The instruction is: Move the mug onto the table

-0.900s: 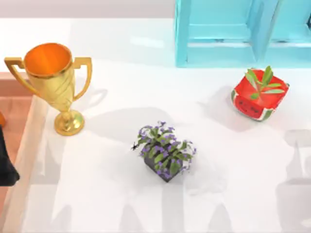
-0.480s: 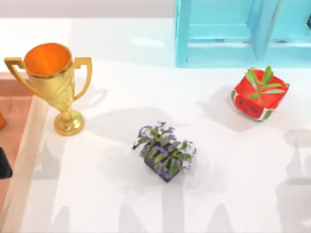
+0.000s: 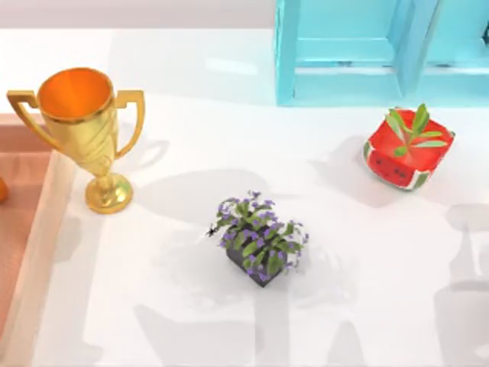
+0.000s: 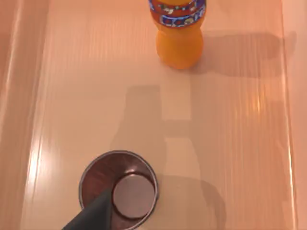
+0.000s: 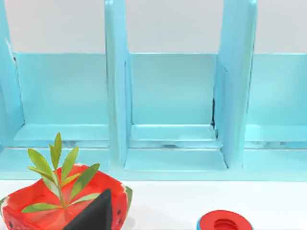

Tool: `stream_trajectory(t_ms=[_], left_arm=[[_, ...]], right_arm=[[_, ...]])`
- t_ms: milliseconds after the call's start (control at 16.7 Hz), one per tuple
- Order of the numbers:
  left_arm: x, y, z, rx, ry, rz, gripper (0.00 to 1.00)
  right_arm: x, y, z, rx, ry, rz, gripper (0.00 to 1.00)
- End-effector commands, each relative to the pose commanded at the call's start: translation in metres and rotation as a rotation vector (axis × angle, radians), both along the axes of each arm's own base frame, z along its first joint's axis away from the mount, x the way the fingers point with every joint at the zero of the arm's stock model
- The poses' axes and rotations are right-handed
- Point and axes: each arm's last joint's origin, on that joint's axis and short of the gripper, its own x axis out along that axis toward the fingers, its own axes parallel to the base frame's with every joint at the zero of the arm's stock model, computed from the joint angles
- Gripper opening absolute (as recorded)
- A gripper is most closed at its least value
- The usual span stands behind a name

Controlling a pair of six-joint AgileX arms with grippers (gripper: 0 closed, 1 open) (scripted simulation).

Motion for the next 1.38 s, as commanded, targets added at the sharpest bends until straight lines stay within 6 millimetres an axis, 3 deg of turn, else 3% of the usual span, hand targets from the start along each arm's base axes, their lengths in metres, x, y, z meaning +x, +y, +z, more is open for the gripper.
stream_trajectory(t_ms=[300,600,1080,1380], left_arm=[[0.059,0.025,0.008,-0.039,0.430,0.001,1.00],[0.100,0.045,0.007,-0.079,0.649,-0.005,1.00],[0.106,0.048,0.007,-0.084,0.676,-0.008,1.00],[0.110,0.050,-0.036,-0.086,0.676,-0.005,1.00]], right_arm=[[0.000,0.000,0.000,0.000,0.000,0.000,1.00],[0.000,0.000,0.000,0.000,0.000,0.000,1.00],[0.000,0.000,0.000,0.000,0.000,0.000,1.00],[0.000,0.000,0.000,0.000,0.000,0.000,1.00]])
